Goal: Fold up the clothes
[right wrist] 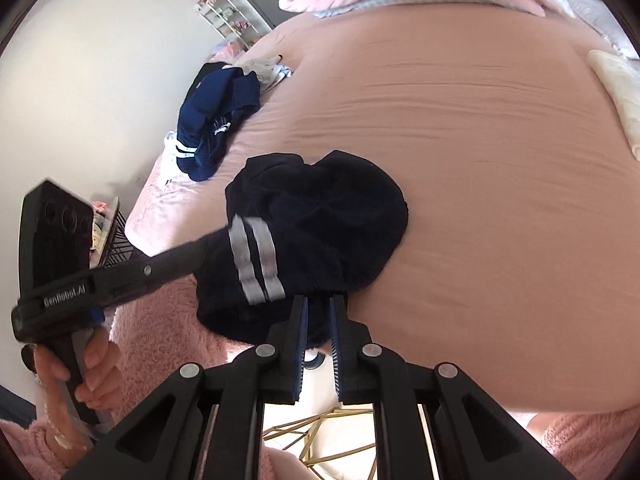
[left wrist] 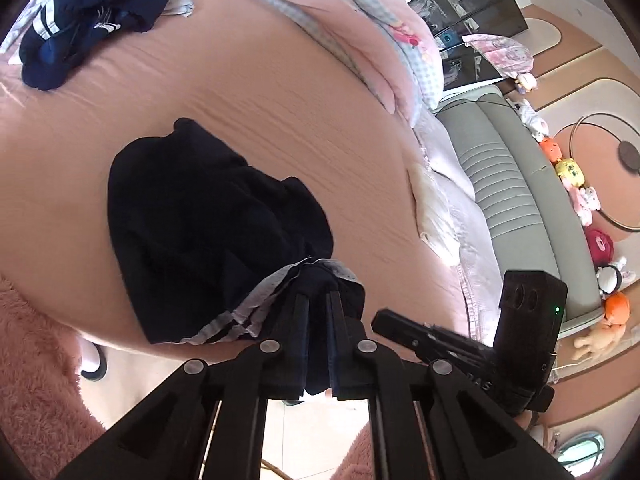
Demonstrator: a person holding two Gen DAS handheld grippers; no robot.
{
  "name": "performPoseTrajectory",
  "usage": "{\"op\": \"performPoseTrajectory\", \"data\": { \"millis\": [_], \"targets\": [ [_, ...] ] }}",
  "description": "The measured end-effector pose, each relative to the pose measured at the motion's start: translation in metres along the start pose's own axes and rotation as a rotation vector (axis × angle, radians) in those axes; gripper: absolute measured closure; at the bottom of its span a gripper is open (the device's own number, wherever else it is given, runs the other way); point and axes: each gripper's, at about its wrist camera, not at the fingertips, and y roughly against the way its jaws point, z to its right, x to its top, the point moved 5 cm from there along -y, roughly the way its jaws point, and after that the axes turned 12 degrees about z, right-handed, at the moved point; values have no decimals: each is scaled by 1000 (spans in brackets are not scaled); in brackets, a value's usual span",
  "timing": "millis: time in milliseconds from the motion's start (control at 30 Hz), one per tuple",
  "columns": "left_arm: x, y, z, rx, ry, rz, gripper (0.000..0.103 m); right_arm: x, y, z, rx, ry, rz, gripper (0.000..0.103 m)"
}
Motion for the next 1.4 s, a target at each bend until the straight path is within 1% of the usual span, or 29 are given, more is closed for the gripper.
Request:
{"op": "performPoseTrajectory", "data": {
  "millis": [33, 67, 100, 133, 167, 200, 267, 333, 400, 433, 467, 500, 533, 633, 667, 733, 800, 833, 900, 933, 967, 1000, 1033, 1067, 1100, 1167, 1233, 1333, 1400],
  "targets": [
    [2, -6, 7, 24, -16, 6, 97, 0, -7, -1, -30, 49, -4, 92],
    [4, -11, 12, 44, -31, 8, 97, -2, -17, 0, -77, 103, -17, 91],
    [5, -13, 12, 47, -39, 0, 97, -8, -31, 3, -115, 138, -60, 86],
    [5, -14, 12, 58, -44, 1, 97, -14, -44, 7, -149, 169, -109, 85],
    [5, -15, 11, 68, -50, 2, 97, -20, -56, 12, -160, 163, -158, 85],
    [5, -16, 11, 82, -57, 4, 97, -21, -64, 12, -142, 146, -174, 85],
    [4, -17, 9, 132, -86, 10, 97, -22, -77, 11, -97, 111, -192, 85],
    [4, -16, 7, 127, -78, -5, 96, -11, -83, 2, -66, 114, -175, 85],
    [3, -13, 6, 121, -81, -10, 89, 7, -84, -11, 18, 77, -134, 85],
    [3, -9, 6, 135, -105, -4, 73, 16, -86, -14, 37, 69, -118, 85],
    [1, -5, 7, 145, -133, 4, 48, 24, -88, -18, 53, 63, -102, 85],
    [0, -1, 9, 150, -158, 12, 39, 32, -90, -21, 68, 58, -87, 85],
    [-3, 3, 11, 131, -168, 18, 36, 37, -93, -24, 70, 63, -88, 85],
    [-11, 7, 20, 97, -218, 32, 36, 48, -103, -32, 77, 71, -101, 85],
    [-15, 4, 24, 103, -242, 29, 36, 51, -104, -35, 79, 79, -98, 85],
    [-21, -8, 25, 140, -274, 11, 36, 58, -103, -42, 84, 100, -88, 85],
    [-25, -25, 19, 192, -286, -4, 36, 65, -99, -49, 102, 103, -70, 85],
    [-25, -33, 14, 248, -301, -2, 36, 67, -97, -51, 107, 100, -62, 85],
    [-23, -44, -1, 348, -301, 5, 37, 65, -93, -47, 80, 98, -53, 85],
    [-22, -47, -9, 380, -283, 3, 40, 64, -92, -45, 65, 97, -49, 85],
    [-21, -50, -16, 397, -263, -3, 54, 62, -90, -43, 40, 101, -49, 85],
    [-19, -51, -22, 419, -254, -4, 63, 59, -88, -40, 13, 106, -50, 85],
    [-18, -52, -28, 447, -247, -2, 75, 56, -87, -34, -23, 107, -55, 85],
    [-16, -50, -34, 501, -249, 14, 82, 54, -87, -27, -61, 108, -60, 85],
    [-14, -48, -40, 551, -247, 32, 83, 51, -86, -21, -99, 109, -66, 85],
    [-6, -42, -51, 607, -213, 77, 83, 45, -86, -7, -175, 111, -77, 85],
    [5, -34, -58, 656, -203, 136, 83, 40, -89, 4, -204, 94, -94, 85],
    [22, -25, -68, 706, -201, 189, 83, 41, -99, -2, -203, 123, -113, 85],
    [27, -24, -74, 683, -174, 180, 83, 42, -108, -17, -158, 173, -126, 85]
  ]
}}
